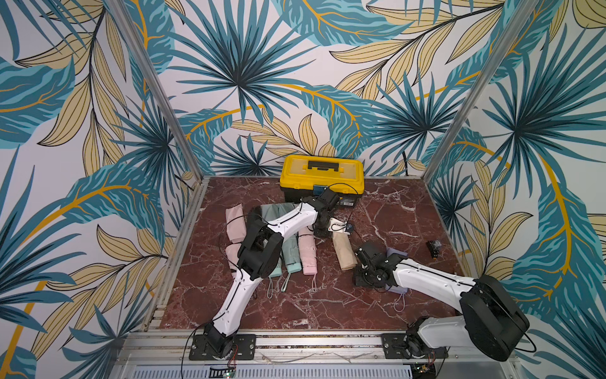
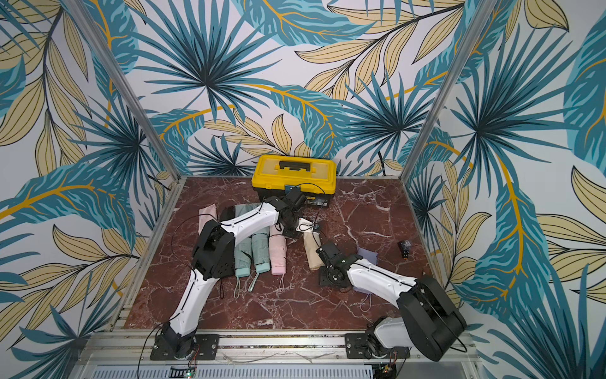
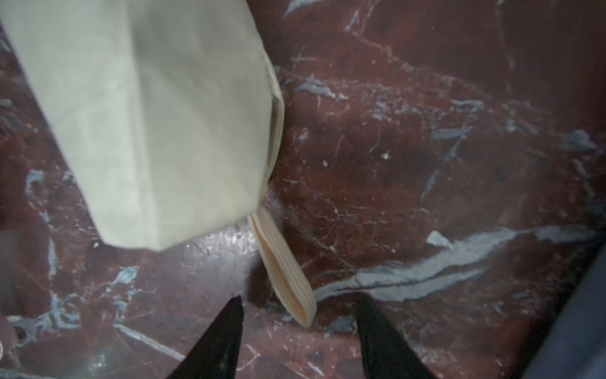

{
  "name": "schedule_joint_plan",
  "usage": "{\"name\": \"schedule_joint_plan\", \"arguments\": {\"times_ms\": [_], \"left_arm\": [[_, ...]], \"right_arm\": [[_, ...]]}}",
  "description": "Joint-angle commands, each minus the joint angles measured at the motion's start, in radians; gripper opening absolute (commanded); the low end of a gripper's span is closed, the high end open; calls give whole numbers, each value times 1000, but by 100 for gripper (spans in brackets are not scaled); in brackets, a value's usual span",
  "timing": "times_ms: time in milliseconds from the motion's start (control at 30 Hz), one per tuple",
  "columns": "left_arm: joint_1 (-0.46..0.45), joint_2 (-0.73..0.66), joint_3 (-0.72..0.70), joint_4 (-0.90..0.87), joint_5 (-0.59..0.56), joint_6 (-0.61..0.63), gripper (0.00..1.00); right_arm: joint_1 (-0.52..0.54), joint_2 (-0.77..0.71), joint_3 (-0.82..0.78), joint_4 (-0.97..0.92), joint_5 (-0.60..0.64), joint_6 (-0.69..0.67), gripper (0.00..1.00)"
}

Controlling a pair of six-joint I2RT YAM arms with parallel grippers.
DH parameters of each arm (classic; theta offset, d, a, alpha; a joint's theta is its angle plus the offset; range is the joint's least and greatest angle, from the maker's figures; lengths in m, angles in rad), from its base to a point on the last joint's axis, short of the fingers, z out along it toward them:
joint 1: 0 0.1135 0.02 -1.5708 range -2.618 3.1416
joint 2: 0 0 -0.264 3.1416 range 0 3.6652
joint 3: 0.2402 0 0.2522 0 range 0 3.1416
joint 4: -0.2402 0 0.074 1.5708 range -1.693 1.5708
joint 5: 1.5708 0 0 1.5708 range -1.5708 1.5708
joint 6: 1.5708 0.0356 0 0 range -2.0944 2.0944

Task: Take umbrellas out of sleeves
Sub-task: Take out the umbrella from the umbrella sleeve.

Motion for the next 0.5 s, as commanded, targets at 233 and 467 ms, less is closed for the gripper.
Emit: {"name": "schedule_joint_plan", "arguments": {"times_ms": [233, 467], "left_arm": [[-16, -2, 14, -8, -16, 11, 0], [-17, -15, -2, -8, -26, 13, 0]], "right_arm": [[5, 10, 22, -26, 19, -11, 64], [5, 38, 56, -59, 6, -10, 67]]}}
